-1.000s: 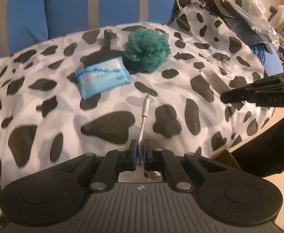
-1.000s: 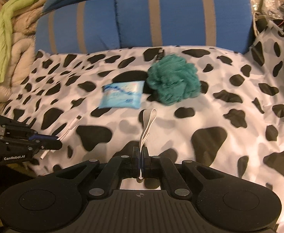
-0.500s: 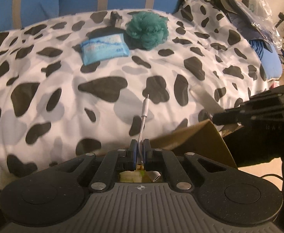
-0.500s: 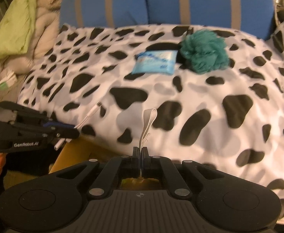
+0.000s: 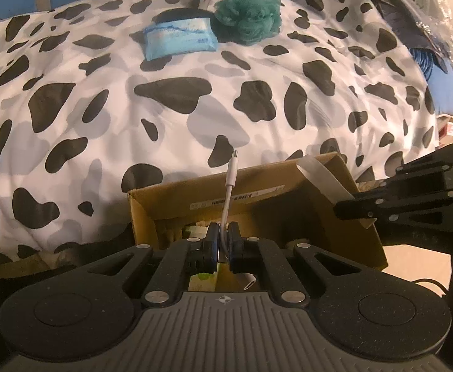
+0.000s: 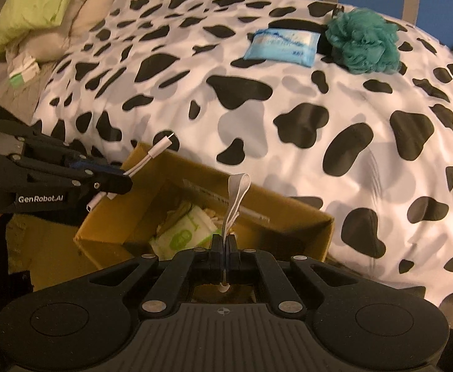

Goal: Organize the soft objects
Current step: 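Open the left tool over the box while the right tool releases the white strap into it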

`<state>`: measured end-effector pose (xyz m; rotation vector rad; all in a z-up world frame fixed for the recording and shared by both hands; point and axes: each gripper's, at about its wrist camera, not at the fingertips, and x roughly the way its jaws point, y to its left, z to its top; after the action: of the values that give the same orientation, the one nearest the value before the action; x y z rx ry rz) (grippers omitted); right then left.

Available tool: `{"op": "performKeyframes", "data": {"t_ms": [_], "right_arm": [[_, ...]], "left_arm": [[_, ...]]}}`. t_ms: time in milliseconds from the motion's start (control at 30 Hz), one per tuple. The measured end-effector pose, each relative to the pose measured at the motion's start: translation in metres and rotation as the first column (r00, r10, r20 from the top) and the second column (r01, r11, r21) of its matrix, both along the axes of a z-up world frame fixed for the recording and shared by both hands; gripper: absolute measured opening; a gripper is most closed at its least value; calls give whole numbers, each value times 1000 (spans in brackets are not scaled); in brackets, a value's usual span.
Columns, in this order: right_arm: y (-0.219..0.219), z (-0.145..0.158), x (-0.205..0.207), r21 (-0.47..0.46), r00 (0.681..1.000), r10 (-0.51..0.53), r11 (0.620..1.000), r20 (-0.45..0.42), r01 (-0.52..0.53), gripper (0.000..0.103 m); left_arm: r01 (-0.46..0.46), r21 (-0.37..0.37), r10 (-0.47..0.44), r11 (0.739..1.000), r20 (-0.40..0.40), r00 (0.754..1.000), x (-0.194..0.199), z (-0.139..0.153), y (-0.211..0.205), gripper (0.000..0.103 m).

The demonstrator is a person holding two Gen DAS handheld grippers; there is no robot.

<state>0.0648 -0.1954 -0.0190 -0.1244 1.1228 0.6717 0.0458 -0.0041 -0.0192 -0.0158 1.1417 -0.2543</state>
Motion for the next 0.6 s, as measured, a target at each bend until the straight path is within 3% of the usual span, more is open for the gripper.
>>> {"op": "performKeyframes", "data": {"t_ms": [233, 333, 367, 400, 467, 600], "right_arm": [[1, -5, 2, -16, 999, -1, 1000, -33, 0, 4], [4, -8, 2, -31, 999, 14, 999, -46, -16, 9], [5, -9, 2, -42, 999, 14, 999, -49, -16, 27], [6, -10, 2, -46, 999, 14, 999, -46, -16, 58], [6, -8, 1, -59, 1000, 10, 998, -26, -12, 89], [5, -11, 5, -75, 999, -5, 997, -36, 2, 95]], "left_arm": [[-37, 0, 37, 999, -41, 998, 3, -5, 4, 7], [-60, 27, 62, 998, -75, 995, 6, -11, 5, 20], [-67, 38, 70, 997, -85, 994, 7, -13, 5, 37], [-71, 46, 75, 996, -88, 993, 8, -14, 6, 48], [-72, 54, 77, 996, -84, 993, 7, -14, 6, 49], [-64, 59, 69, 996, -96, 993, 8, -15, 5, 49]]}}
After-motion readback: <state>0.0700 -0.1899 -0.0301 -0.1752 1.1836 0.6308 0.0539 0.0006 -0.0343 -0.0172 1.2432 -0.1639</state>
